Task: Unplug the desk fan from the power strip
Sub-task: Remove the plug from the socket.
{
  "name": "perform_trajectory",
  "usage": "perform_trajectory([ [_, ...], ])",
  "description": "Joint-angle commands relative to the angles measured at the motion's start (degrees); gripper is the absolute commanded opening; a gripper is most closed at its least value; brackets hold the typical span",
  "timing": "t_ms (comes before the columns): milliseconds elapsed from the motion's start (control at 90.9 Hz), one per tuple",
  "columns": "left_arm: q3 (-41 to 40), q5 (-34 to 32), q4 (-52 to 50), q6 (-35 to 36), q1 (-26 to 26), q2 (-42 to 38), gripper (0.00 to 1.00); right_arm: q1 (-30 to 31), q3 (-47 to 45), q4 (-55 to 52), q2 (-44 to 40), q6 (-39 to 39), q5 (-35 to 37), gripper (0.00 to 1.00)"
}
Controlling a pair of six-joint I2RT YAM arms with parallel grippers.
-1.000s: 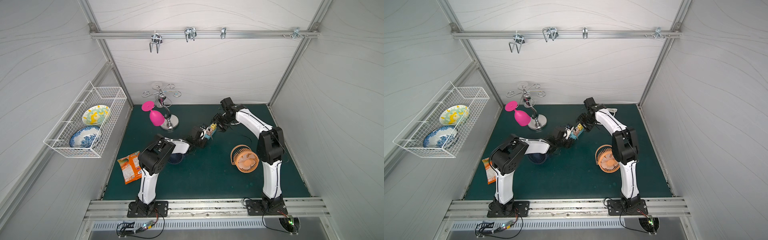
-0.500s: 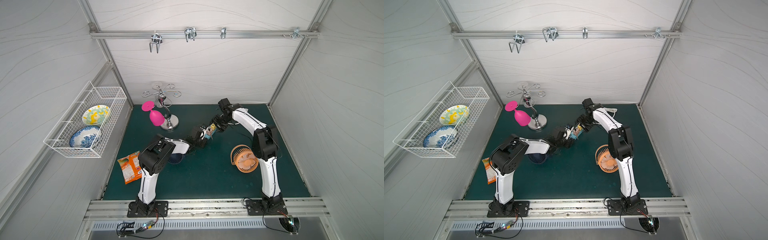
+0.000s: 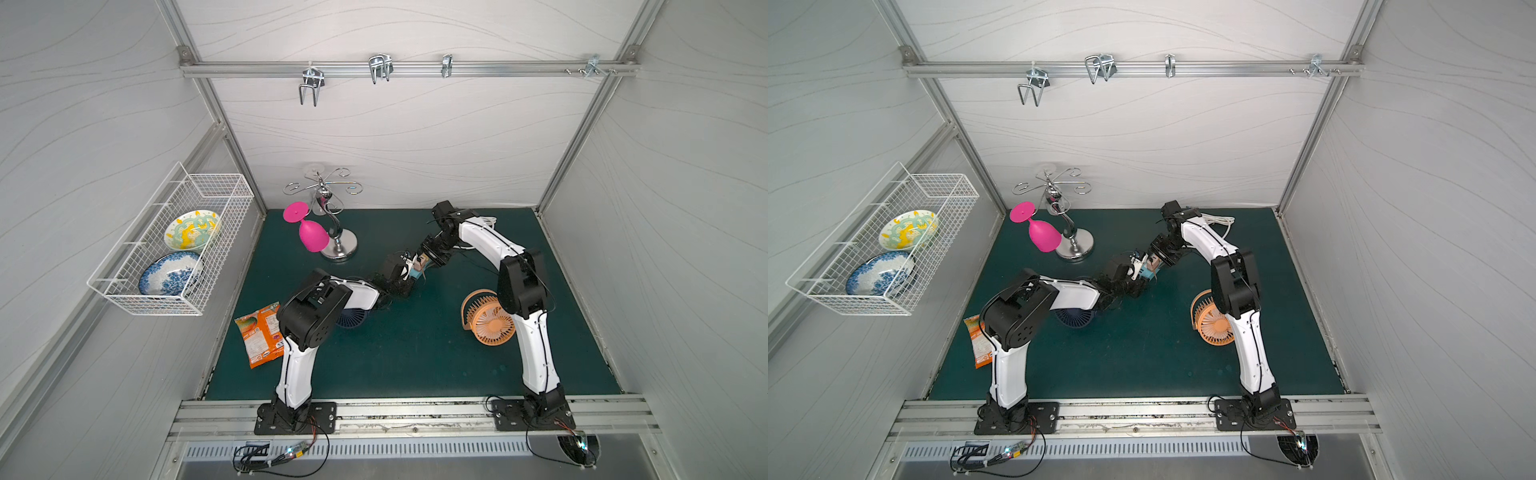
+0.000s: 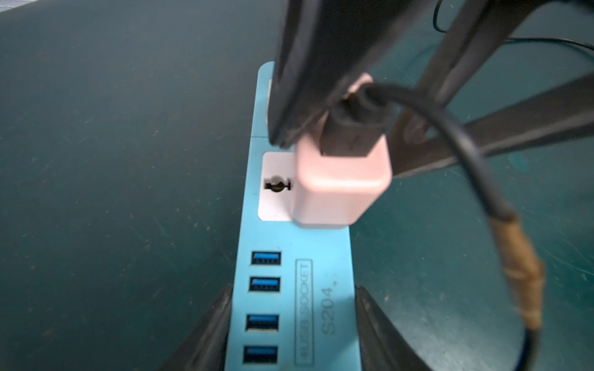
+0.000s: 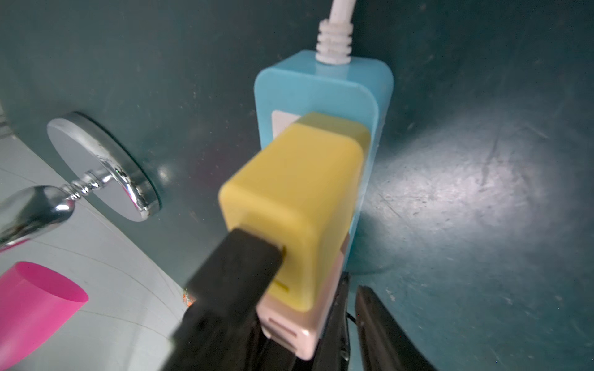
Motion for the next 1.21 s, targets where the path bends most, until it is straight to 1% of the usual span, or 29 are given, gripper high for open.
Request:
perform_trajectory([
  [0, -0.02, -0.9, 3.93, -0.14, -0.47, 0.69, 0.37, 0.24, 1.66, -2.95, 1.01, -1.12, -0.61, 0.44],
  [99, 0.04, -1.15, 3.82, 0.03, -0.59, 0.8, 0.36, -0.01, 2.11, -3.17, 1.01, -1.17, -0.99, 0.34],
  [198, 0.22, -1.25, 3.65, 0.16, -0.66, 0.88, 0.35, -0.32, 2.52, -3.51, 1.17, -1.17, -1.37, 0.21],
  [242, 0.43, -1.34, 3.31, 0.19, -0.68, 0.95, 0.34, -0.45, 2.55, -3.65, 1.11, -1.17, -1.68, 0.13],
  [297, 0.64, -1.47, 2.88, 0.39, -0.75, 1.17, 0.34, -0.63, 2.63, -3.74, 1.23, -1.28, -2.0, 0.09],
  [396, 1.26, -1.53, 2.4, 0.46, -0.86, 1.25, 0.34, -0.69, 3.06, -4.33, 1.44, -1.63, -2.09, 0.08],
  [506, 1.38, -1.28, 2.39, 0.55, -0.86, 1.34, 0.33, -0.75, 3.37, -4.22, 1.69, -1.28, -3.17, 0.03],
  [594, 1.97, -0.75, -0.45, 0.9, -0.94, 1.57, 0.32, -1.05, 4.6, -4.34, 1.8, -0.83, -4.07, 0.0],
  [715, 2.55, -0.79, -1.16, 1.23, -1.03, 1.81, 0.31, -1.18, 7.69, -5.71, 2.08, -0.71, -5.06, 0.0],
  [803, 3.28, -0.65, -2.24, 1.73, -1.17, 2.06, 0.28, -1.23, 10.84, -8.32, 3.08, -0.82, -5.99, 0.0],
  [979, 3.49, -0.56, -2.42, 1.99, -1.3, 2.16, 0.28, -1.19, 18.43, -14.28, 6.58, -1.55, -4.56, 0.0],
  [1079, 3.86, -0.31, -3.09, 2.1, -1.31, 2.38, 0.28, -1.13, 19.61, -16.51, 8.89, -1.35, -5.91, 0.0],
  [1134, 4.05, -0.21, -3.39, 2.14, -1.35, 2.42, 0.27, -0.86, 19.33, -16.4, 8.73, -1.55, -5.55, 0.0],
  [1200, 4.23, -0.14, -3.71, 2.21, -1.34, 2.42, 0.24, -0.57, 18.09, -15.61, 7.81, -1.48, -4.93, 0.0],
])
